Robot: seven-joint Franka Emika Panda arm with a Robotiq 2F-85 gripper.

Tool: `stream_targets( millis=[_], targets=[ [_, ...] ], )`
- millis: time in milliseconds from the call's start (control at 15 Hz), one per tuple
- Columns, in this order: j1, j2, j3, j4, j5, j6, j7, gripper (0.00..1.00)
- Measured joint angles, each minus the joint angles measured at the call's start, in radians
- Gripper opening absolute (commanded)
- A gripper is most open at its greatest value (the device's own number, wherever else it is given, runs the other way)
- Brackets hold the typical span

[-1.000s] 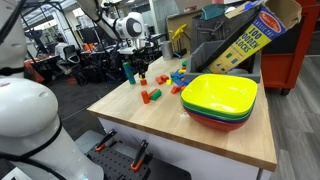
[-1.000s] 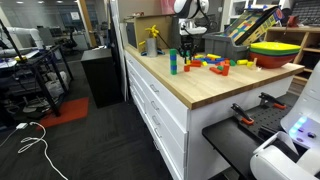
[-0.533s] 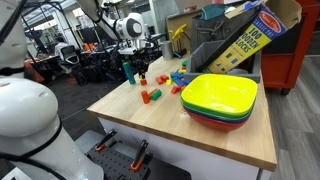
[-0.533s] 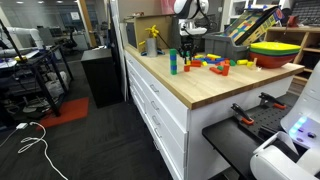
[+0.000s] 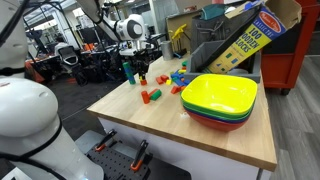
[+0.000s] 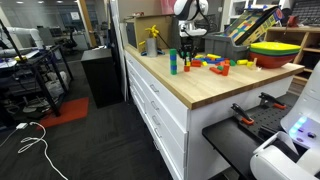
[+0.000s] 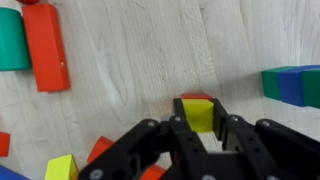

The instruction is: Move the red and yellow blocks to the left

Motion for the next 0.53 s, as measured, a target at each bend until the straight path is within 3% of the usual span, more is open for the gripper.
stream_targets(
  millis=[533],
  targets=[
    [0.001, 0.001, 0.002, 0.001, 0.017, 0.001, 0.000, 0.07]
  ],
)
